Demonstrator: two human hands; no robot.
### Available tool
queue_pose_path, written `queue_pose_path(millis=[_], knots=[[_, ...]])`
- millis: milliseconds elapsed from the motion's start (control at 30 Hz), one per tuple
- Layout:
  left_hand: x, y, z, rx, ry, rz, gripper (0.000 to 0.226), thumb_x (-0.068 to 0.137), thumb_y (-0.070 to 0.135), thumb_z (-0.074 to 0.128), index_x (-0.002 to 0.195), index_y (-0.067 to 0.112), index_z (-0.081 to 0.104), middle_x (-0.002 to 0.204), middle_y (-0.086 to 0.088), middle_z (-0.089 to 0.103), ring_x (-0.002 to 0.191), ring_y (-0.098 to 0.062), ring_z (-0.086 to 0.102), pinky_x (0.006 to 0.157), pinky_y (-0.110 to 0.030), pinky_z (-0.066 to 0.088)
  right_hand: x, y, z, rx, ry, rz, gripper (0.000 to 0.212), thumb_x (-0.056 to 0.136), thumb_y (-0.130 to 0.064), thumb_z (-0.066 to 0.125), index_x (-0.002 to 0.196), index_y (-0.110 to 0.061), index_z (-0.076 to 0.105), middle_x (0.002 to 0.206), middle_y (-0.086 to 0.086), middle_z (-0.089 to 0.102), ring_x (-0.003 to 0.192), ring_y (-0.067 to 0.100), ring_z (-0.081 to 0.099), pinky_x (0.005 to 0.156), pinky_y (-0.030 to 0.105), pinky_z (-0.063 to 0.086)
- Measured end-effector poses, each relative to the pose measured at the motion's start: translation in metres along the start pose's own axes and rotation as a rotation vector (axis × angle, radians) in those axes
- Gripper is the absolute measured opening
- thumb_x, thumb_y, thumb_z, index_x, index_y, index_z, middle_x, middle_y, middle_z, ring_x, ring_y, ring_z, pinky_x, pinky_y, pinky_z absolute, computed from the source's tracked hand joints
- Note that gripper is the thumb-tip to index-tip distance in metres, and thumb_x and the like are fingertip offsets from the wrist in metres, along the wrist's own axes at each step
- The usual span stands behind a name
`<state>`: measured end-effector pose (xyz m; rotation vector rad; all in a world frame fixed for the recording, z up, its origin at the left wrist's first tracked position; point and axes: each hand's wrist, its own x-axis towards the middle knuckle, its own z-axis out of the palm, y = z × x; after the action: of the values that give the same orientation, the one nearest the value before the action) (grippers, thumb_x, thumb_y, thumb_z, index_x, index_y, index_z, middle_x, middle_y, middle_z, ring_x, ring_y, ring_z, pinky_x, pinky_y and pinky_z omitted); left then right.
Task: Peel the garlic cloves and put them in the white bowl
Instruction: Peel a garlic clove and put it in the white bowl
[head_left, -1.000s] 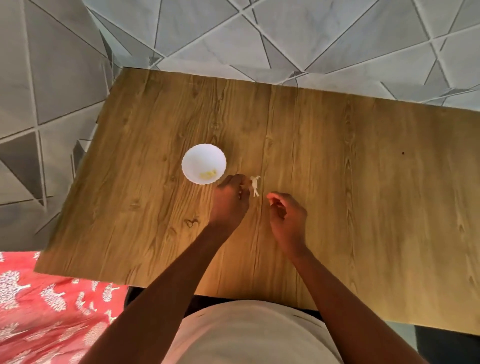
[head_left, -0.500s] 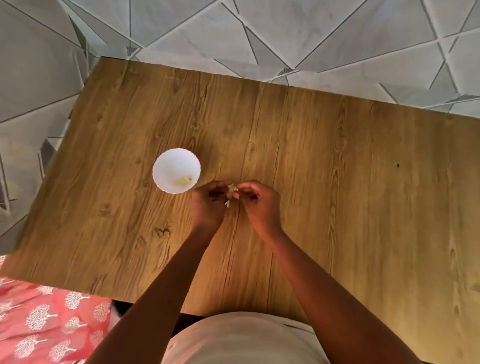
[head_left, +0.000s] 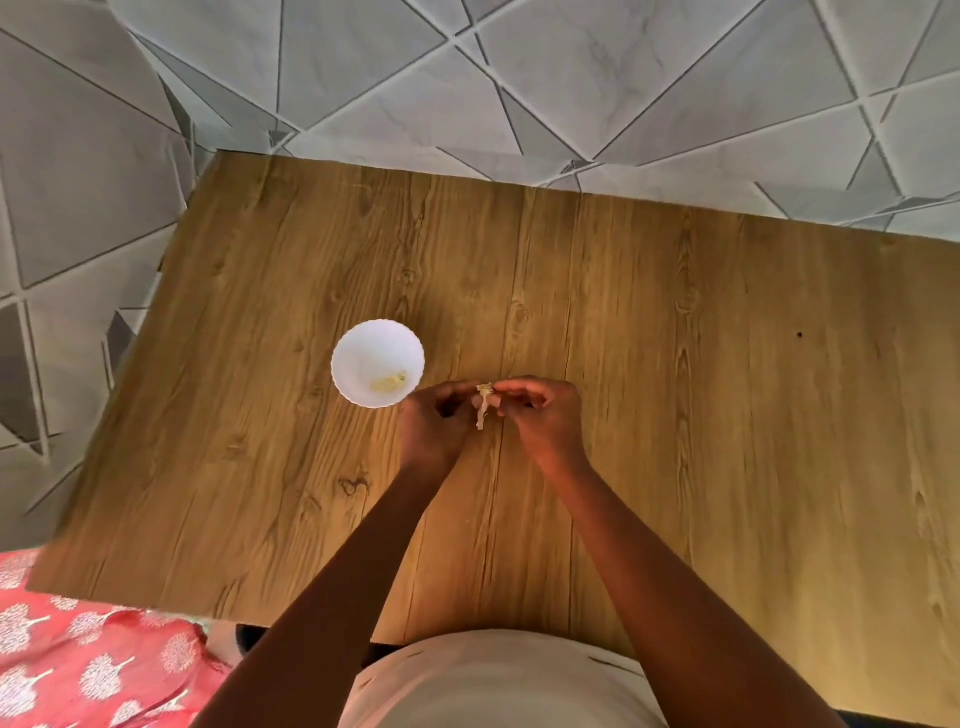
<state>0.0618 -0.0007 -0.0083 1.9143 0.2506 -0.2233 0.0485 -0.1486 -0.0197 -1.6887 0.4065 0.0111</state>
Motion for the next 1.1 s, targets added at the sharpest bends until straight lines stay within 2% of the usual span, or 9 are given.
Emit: queue_pose_path(millis=[200,367,433,633,900,1100], knots=[[0.003,-0.006,-0.004,0.012,-0.039,0.014,0.024,0.087,0.015,0.080,0.111,0.019,0.080,0.098,0.008,0.078,0.092,-0.003,0.072,0.085,-0.024,0.057,0.001,-0.001,0.004,-0.009,0.001,0.034,0.019,0.080,-0.002,0.081,0.096,-0.012,0.081,0.088,-0.001,0.079,0.086,0.018,0.075,0.087,0.046,0.060],[0.005,-0.006,-0.004,0.021,-0.038,-0.004,0.027,0.086,0.010,0.080,0.111,0.019,0.078,0.098,0.013,0.076,0.089,0.012,0.067,0.080,-0.006,0.049,0.001,-0.003,0.003,-0.042,-0.007,0.020,0.019,0.080,-0.005,0.082,0.097,-0.014,0.081,0.090,-0.004,0.079,0.089,0.012,0.074,0.090,0.041,0.060],[0.006,-0.007,-0.003,0.005,-0.032,-0.016,0.026,0.086,0.008,0.080,0.111,0.017,0.079,0.096,0.013,0.075,0.087,0.014,0.066,0.076,-0.003,0.048,0.000,-0.005,0.002,-0.038,-0.011,0.013,0.019,0.080,-0.005,0.082,0.097,-0.013,0.080,0.090,-0.004,0.079,0.088,0.012,0.075,0.089,0.039,0.060],[0.009,-0.009,-0.003,-0.052,-0.033,-0.030,0.024,0.083,0.004,0.081,0.106,0.011,0.080,0.093,0.003,0.079,0.086,-0.005,0.074,0.083,-0.024,0.060,0.003,-0.004,0.002,-0.036,-0.027,0.012,0.019,0.079,-0.004,0.083,0.097,-0.011,0.080,0.088,0.000,0.079,0.084,0.018,0.076,0.084,0.046,0.062],[0.010,-0.012,-0.003,-0.029,-0.060,-0.019,0.024,0.084,0.003,0.080,0.105,0.013,0.080,0.091,0.004,0.080,0.086,-0.009,0.075,0.085,-0.037,0.063,0.005,-0.003,-0.002,-0.031,-0.046,0.035,0.019,0.079,-0.002,0.083,0.096,-0.006,0.080,0.086,0.003,0.079,0.081,0.021,0.076,0.083,0.050,0.061],[0.009,-0.012,-0.005,0.006,-0.067,0.002,0.024,0.083,0.004,0.080,0.105,0.012,0.080,0.092,0.004,0.079,0.086,-0.008,0.075,0.085,-0.041,0.063,0.004,-0.006,-0.001,-0.047,-0.043,0.057,0.019,0.077,-0.003,0.084,0.096,-0.007,0.080,0.085,0.003,0.079,0.080,0.020,0.076,0.083,0.047,0.062]])
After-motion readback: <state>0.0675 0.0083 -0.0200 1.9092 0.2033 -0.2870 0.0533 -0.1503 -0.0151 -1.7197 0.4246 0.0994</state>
